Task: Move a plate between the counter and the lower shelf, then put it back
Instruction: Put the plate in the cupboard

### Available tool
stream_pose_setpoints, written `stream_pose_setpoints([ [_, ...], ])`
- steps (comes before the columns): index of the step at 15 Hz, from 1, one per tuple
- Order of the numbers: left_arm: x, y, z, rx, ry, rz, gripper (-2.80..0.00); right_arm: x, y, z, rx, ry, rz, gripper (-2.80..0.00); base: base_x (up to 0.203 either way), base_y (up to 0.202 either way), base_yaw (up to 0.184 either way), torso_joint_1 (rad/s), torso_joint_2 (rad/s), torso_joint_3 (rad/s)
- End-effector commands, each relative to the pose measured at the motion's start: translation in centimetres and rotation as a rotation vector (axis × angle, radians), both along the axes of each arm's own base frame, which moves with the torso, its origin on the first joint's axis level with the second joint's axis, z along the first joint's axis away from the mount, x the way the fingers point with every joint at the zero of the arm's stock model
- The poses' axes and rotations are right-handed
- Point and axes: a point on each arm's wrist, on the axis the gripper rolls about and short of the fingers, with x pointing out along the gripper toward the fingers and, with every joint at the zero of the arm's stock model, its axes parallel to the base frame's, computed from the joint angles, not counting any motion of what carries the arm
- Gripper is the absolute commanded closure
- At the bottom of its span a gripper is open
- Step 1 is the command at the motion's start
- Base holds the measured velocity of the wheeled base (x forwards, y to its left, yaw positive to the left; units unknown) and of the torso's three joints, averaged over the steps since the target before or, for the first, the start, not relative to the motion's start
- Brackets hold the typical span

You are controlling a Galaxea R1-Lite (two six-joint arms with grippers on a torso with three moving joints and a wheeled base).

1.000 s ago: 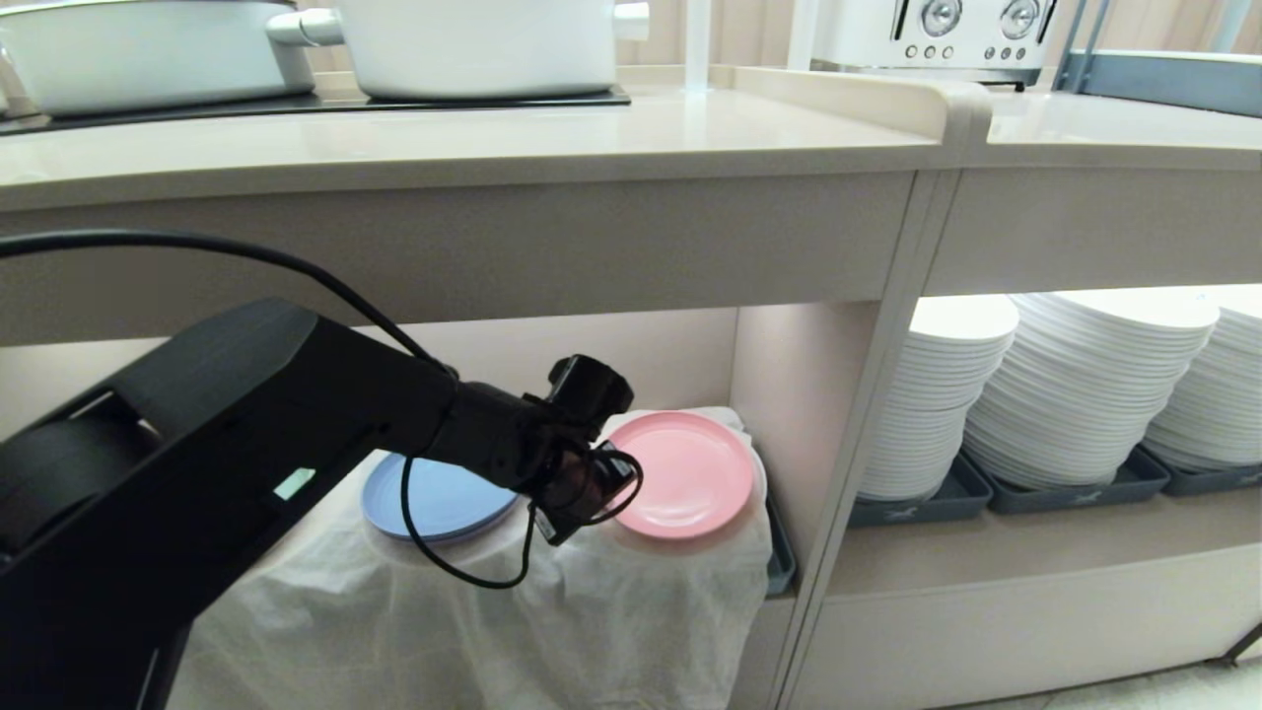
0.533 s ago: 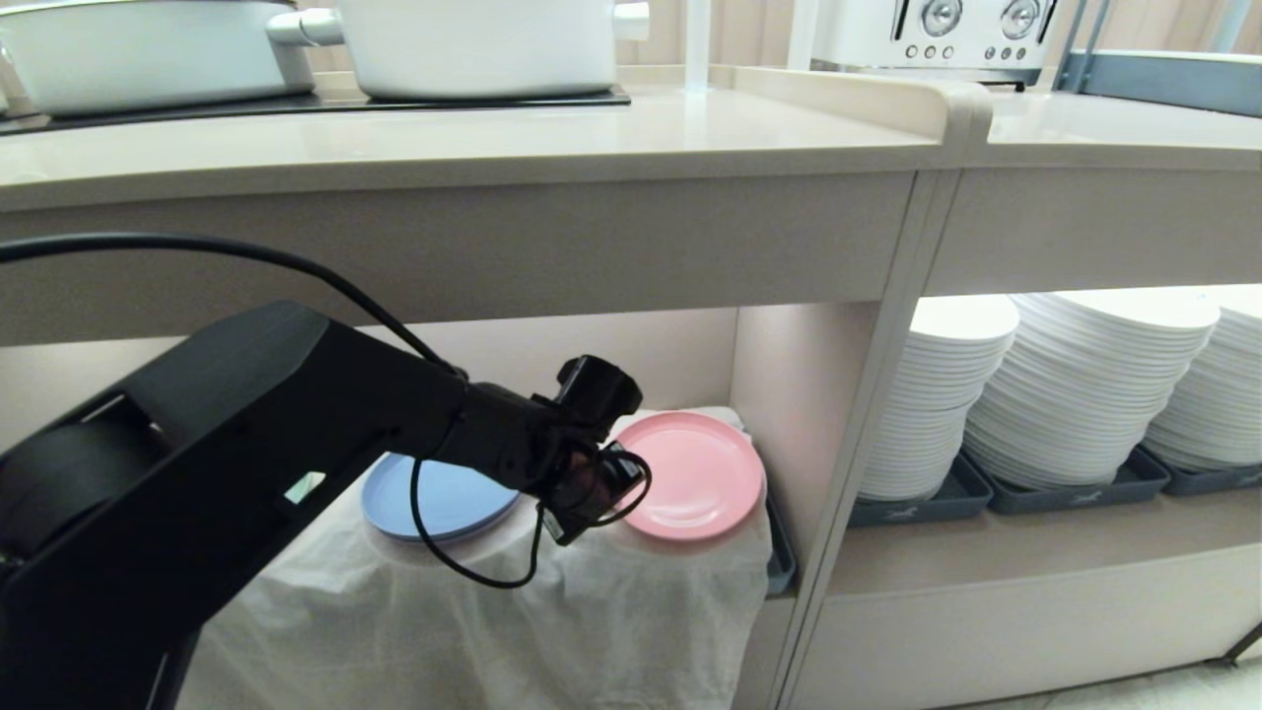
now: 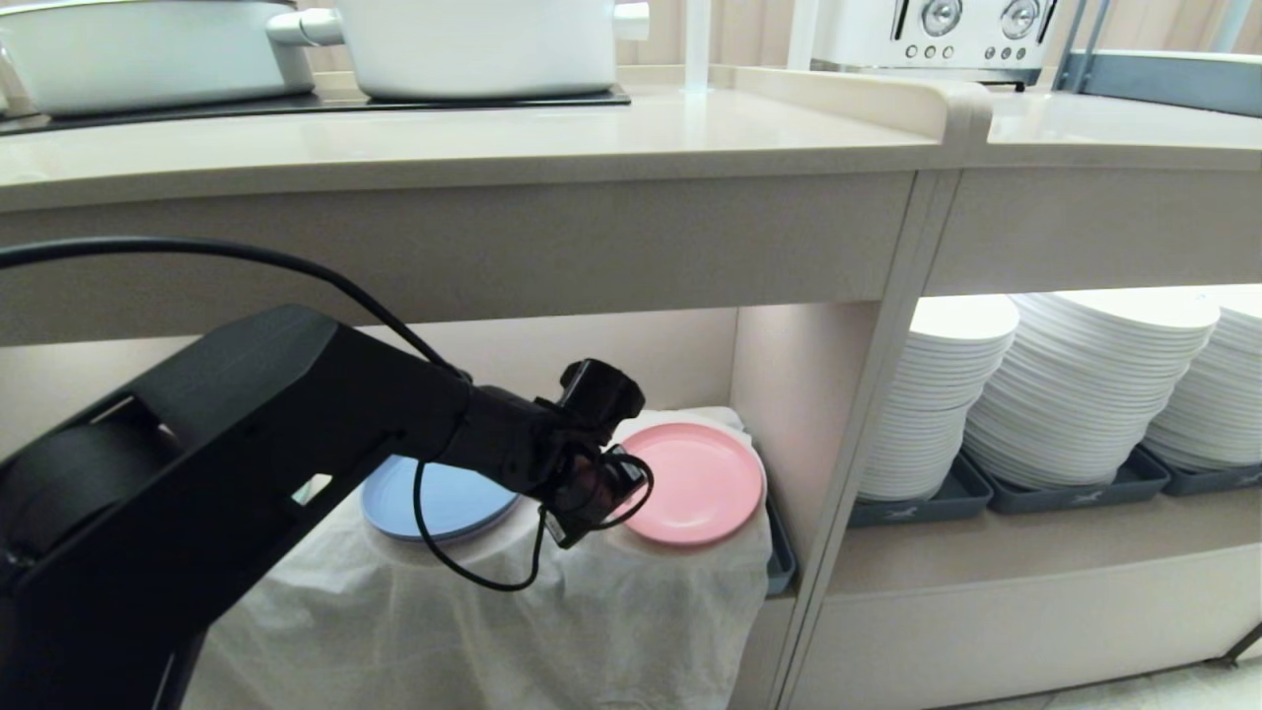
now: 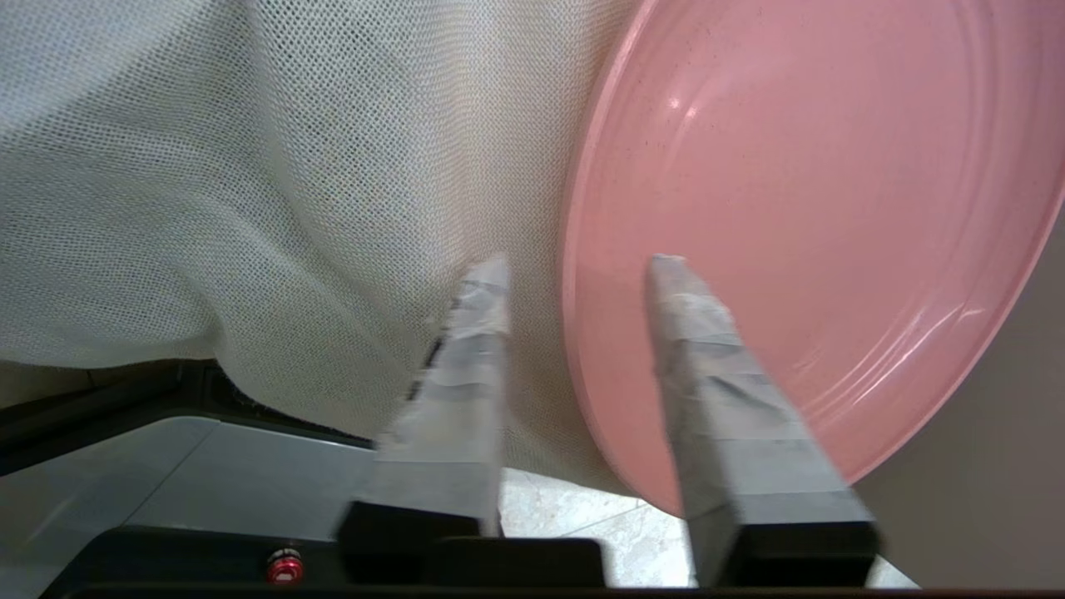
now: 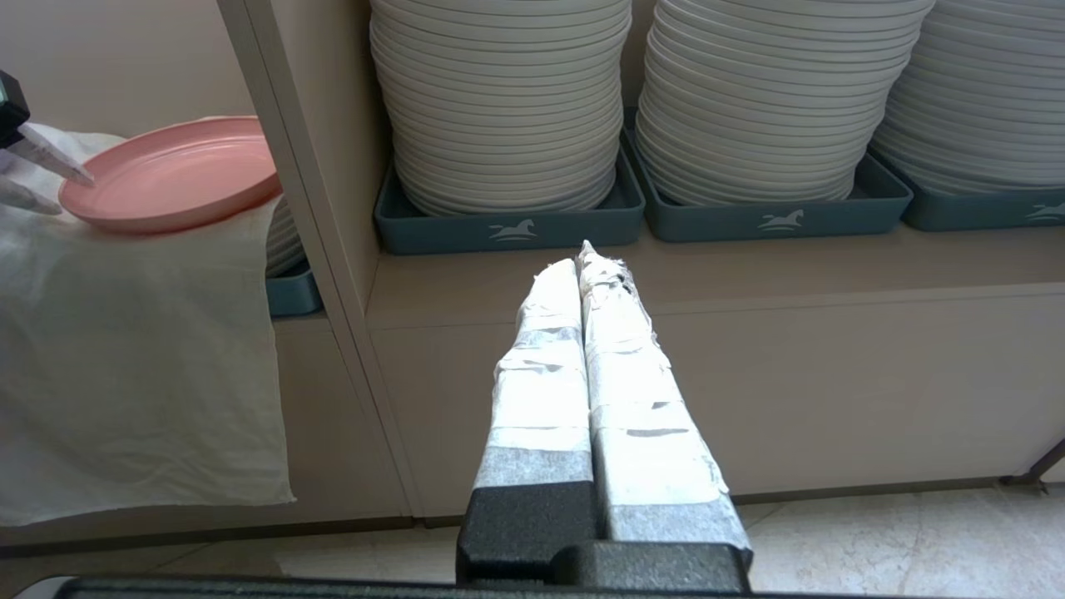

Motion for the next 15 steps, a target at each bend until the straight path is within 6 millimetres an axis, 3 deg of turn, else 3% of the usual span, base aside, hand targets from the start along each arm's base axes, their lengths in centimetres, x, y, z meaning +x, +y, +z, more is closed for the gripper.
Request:
stream_pose_setpoints([
  [1,0.0,0.0,-0.1,-0.002,0.004,0.006,-2.8,0.0,0.0,0.0,0.0,0.0,0.0,0.0,0.0,0.0,0.0,0.0,0.0,0.0],
  [15,0.0,0.2,1.1,-0.024,-0.02,0.022,-2.8,0.0,0.0,0.0,0.0,0.0,0.0,0.0,0.0,0.0,0.0,0.0,0.0,0.0],
])
